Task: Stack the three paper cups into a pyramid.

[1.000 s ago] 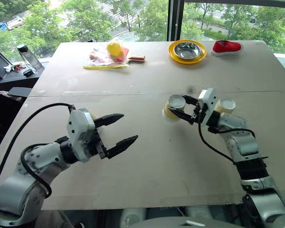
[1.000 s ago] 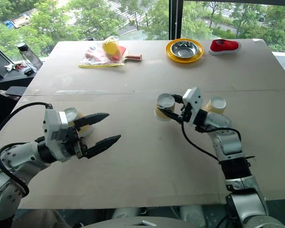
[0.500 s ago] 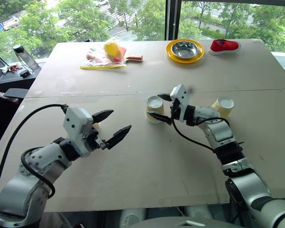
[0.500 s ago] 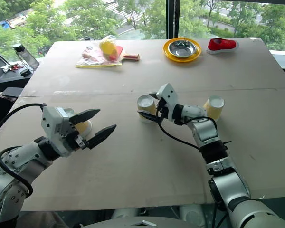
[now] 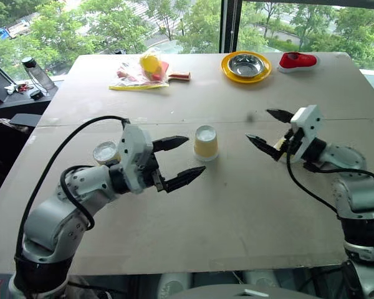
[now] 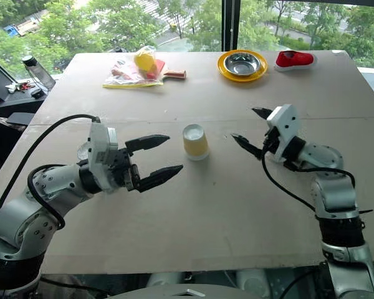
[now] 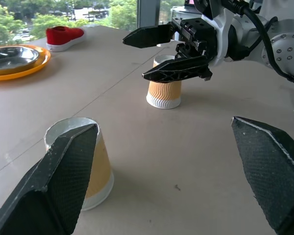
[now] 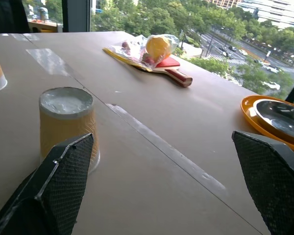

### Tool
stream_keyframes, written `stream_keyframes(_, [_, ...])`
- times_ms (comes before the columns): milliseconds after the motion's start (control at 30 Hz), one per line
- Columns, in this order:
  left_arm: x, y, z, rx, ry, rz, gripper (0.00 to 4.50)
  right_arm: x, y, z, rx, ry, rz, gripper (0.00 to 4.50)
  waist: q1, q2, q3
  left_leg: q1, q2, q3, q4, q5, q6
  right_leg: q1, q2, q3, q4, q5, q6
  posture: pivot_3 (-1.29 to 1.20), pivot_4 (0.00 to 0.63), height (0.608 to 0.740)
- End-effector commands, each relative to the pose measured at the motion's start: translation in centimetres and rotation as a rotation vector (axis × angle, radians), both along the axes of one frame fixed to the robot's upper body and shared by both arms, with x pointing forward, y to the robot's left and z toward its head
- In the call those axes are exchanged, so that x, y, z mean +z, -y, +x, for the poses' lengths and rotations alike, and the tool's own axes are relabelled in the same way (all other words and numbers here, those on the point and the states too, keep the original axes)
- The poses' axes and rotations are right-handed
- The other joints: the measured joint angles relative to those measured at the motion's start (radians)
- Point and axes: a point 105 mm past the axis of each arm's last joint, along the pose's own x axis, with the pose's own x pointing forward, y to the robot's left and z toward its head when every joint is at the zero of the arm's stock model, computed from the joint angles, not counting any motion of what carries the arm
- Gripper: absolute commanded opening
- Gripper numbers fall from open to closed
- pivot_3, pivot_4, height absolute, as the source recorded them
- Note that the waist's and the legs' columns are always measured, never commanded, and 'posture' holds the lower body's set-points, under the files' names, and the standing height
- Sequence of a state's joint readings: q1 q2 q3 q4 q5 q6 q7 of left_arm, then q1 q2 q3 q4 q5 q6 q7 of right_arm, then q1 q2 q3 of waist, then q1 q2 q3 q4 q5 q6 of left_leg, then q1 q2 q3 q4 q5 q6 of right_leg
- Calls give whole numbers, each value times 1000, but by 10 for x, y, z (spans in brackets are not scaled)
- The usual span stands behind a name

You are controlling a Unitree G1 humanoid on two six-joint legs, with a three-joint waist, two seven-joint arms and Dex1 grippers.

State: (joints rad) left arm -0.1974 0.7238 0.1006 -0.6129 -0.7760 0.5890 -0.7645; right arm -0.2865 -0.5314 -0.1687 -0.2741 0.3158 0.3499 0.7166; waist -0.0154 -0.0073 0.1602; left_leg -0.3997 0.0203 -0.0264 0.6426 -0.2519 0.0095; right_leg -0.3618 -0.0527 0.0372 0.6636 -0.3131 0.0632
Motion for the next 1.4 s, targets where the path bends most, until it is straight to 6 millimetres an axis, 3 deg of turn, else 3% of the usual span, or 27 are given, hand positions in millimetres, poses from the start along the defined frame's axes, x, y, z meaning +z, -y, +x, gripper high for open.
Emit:
stream_keyframes(33, [2, 9, 1, -57, 2, 3, 4500, 5, 30, -7, -152, 46, 24, 4474, 0, 0, 0, 0, 0, 0, 0, 0, 0, 0, 0, 0, 0, 0, 0, 0, 150, 740])
stream_keyframes(167, [0, 11, 10, -62, 10, 28, 4500, -14, 43, -3, -267, 23, 87, 4474, -12, 0, 0, 2, 0, 2, 0, 0, 0, 0, 3, 3, 2, 0, 0, 0, 150, 740])
stream_keyframes(333, [-1, 11, 14, -71, 17, 43, 4500, -33, 45, 1, -304, -16, 166, 4474, -16, 0, 0, 2, 0, 2, 1, 0, 0, 0, 4, 3, 2, 0, 0, 0, 150, 740])
stream_keyframes(667, [0, 12, 12, -76, 21, 46, 4500, -43, 45, 7, -288, -38, 182, 4474, -15, 0, 0, 1, 1, 1, 1, 0, 0, 0, 4, 3, 2, 0, 0, 0, 150, 740])
stream_keyframes(833, [-4, 12, 11, -72, 28, 64, 4500, -38, 37, 6, -239, -28, 187, 2289, -15, 0, 0, 1, 1, 1, 1, 0, 0, 0, 4, 3, 2, 0, 0, 0, 150, 740])
stream_keyframes(900, [-3, 12, 11, -68, 31, 44, 4500, -36, 34, 5, -225, -24, 189, 2052, -15, 0, 0, 1, 1, 1, 1, 0, 0, 0, 4, 3, 2, 0, 0, 0, 150, 740])
stream_keyframes(1133, [-10, 4, 3, -25, 32, 21, 4500, -24, -6, -1, -60, -13, 165, 2050, -23, 0, 0, 1, 2, 1, 1, 0, 0, 0, 4, 3, 2, 0, 0, 0, 150, 740])
stream_keyframes(1400, [-30, -21, -8, 136, -14, -38, 4500, -36, -54, 1, 96, -5, 55, 2050, -20, 0, 0, 1, 2, 1, 1, 0, 0, -1, 3, 3, 2, 0, 0, 0, 150, 740])
